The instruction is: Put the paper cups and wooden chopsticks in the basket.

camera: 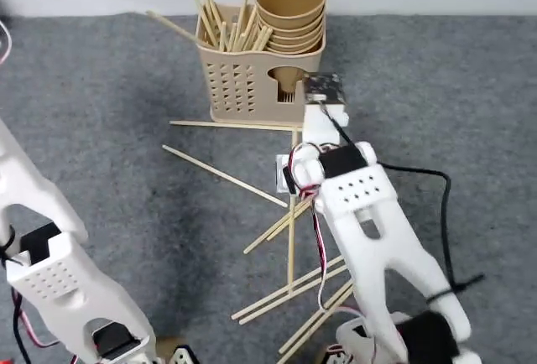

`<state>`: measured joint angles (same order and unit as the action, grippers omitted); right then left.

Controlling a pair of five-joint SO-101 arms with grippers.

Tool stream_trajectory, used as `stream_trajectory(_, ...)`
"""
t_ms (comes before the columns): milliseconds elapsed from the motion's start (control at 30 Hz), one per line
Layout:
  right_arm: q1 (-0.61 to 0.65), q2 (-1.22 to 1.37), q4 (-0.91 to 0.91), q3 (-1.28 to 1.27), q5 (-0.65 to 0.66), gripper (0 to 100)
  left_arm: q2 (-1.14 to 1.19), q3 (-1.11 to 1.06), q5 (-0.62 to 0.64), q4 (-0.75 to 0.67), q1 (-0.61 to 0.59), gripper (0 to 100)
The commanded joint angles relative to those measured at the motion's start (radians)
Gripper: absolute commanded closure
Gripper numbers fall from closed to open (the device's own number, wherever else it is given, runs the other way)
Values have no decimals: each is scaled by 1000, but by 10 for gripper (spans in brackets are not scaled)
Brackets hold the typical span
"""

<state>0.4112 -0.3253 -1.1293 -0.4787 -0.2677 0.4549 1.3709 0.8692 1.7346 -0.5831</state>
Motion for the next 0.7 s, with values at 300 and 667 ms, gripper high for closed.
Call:
stream_trajectory(300, 176, -257, 509, 57, 238, 991, -18, 2, 11, 21, 2, 814)
stream_trajectory(667, 163, -148, 1159, 61, 239, 991, -17, 2, 11, 21, -2, 814)
